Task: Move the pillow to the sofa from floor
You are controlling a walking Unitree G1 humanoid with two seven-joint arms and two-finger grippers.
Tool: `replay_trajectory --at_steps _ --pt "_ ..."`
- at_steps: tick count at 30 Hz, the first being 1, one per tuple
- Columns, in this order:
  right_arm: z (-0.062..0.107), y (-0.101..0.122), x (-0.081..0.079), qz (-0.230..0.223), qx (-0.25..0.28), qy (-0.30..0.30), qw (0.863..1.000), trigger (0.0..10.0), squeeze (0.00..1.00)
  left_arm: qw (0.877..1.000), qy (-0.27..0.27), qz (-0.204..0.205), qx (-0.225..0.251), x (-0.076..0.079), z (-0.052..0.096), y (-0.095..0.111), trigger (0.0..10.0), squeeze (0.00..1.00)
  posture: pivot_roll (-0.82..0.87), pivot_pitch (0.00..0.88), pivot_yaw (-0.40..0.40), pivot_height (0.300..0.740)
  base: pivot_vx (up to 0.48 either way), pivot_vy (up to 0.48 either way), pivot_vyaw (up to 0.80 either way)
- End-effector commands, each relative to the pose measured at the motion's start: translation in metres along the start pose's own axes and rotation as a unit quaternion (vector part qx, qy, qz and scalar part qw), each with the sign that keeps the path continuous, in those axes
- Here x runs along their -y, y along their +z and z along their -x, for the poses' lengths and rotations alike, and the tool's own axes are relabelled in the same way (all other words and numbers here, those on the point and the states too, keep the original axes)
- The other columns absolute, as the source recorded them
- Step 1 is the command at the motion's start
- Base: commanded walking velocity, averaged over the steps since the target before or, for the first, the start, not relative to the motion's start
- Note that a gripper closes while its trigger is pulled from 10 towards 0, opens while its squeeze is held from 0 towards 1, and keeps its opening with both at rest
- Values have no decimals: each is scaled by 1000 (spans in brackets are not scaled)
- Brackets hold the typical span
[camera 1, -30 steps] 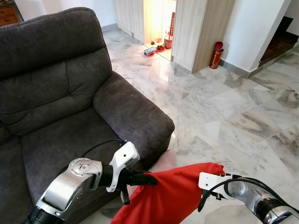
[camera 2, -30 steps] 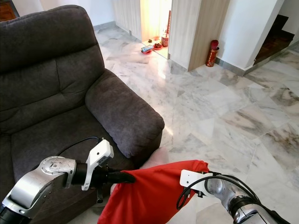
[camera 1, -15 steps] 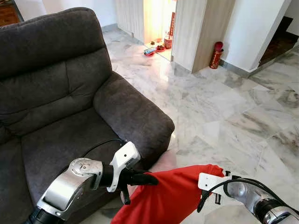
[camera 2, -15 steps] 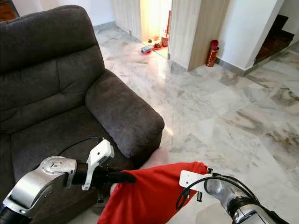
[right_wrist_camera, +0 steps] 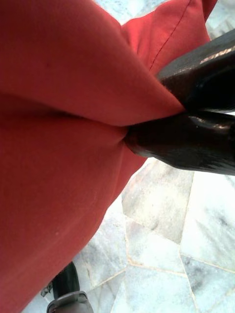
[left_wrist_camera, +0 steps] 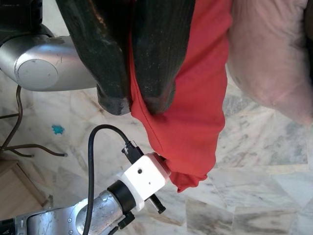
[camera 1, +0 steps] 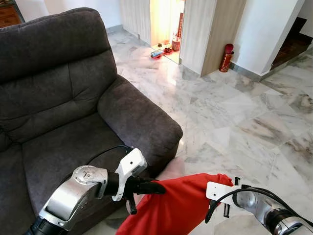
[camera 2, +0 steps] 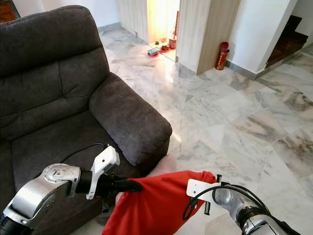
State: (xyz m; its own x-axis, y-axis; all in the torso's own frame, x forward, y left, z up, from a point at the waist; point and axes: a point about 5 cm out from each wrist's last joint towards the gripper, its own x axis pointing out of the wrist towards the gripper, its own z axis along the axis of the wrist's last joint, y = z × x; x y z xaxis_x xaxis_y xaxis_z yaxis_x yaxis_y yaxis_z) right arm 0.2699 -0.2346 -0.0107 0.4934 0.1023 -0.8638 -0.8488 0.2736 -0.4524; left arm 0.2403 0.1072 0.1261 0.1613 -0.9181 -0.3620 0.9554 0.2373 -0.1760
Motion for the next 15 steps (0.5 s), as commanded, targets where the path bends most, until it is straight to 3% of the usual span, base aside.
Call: replay_trajectory --at_steps 1,10,12,13,14,15 --pt "-1 6 2 -9 12 -8 1000 0 0 998 -19 -51 40 4 0 26 10000 0 2 0 13 736 0 0 0" --pt "0 13 8 -33 36 -30 998 0 0 997 24 -58 50 -5 -1 28 10000 0 4 0 6 736 0 0 0" --pt "1 17 14 -109 67 -72 989 0 0 990 100 -71 68 -20 0 29 10000 0 4 0 2 736 0 0 0" --pt "2 18 16 -135 73 -86 984 392 0 987 123 -74 72 -24 1 29 10000 0 4 0 2 736 0 0 0" --pt "3 19 19 -162 86 -100 978 4314 0 984 145 -71 76 -29 1 28 10000 0 4 0 2 736 0 0 0" --pt "4 19 20 -177 94 -108 974 4314 0 982 158 -69 78 -31 2 27 10000 0 4 0 2 736 0 0 0"
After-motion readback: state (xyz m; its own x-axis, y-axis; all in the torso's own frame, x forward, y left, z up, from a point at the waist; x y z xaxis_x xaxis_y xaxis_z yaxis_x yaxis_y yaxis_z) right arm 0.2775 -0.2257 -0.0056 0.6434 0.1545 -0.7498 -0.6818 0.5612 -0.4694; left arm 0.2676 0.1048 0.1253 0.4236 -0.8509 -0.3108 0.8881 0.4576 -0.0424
